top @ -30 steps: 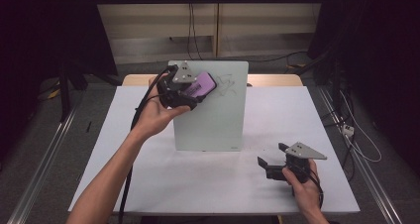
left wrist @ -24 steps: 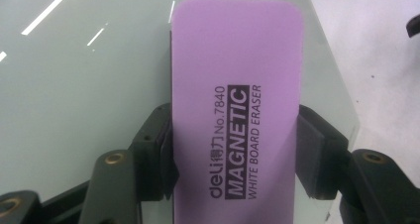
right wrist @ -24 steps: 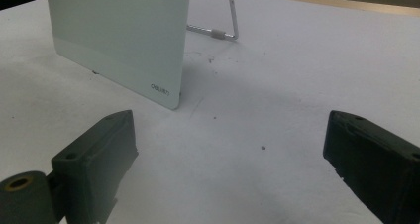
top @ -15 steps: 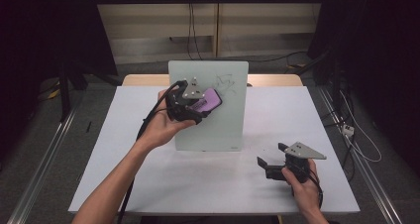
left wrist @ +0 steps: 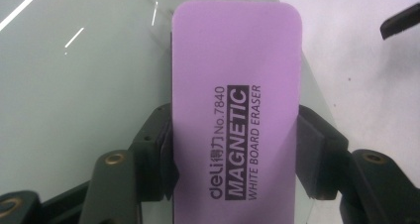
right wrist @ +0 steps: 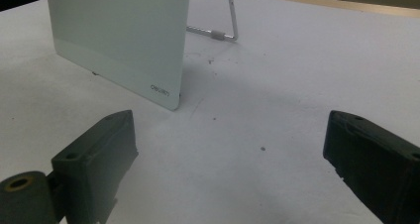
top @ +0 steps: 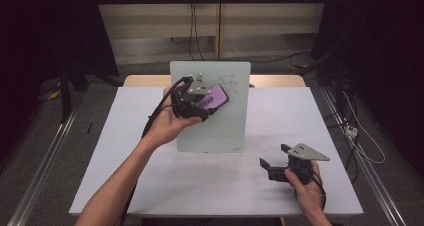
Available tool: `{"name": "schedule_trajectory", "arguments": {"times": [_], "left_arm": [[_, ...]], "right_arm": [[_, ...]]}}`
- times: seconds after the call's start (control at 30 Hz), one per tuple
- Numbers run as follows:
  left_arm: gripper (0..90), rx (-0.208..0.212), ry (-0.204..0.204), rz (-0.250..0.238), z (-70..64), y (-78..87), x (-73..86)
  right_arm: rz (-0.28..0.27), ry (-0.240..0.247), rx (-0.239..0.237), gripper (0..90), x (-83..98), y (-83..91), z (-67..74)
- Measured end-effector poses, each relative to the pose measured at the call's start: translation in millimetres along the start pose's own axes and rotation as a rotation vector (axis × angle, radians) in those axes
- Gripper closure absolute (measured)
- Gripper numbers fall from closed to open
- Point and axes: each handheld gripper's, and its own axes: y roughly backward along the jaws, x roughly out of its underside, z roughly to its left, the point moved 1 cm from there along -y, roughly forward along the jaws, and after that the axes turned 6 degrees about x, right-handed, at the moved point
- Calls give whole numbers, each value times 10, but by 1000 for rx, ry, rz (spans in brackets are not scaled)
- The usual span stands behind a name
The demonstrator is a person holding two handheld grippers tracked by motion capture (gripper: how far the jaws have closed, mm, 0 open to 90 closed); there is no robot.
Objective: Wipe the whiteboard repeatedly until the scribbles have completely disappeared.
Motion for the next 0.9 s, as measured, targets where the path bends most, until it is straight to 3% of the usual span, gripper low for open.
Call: {"name": "schedule_trajectory", "arguments": {"times": [0.53, 0.77, 0.9], "left_arm": [[411, -44, 35, -69, 175, 162, -254], [412, -29, 54, -104, 208, 150, -329], [411, -25, 44, -101, 192, 128, -333]], "right_arm": [[-5, -4, -1, 63, -2, 14, 0], [-6, -3, -2, 63, -2, 14, -2], [-7, -1, -1, 63, 0, 17, -4]]}}
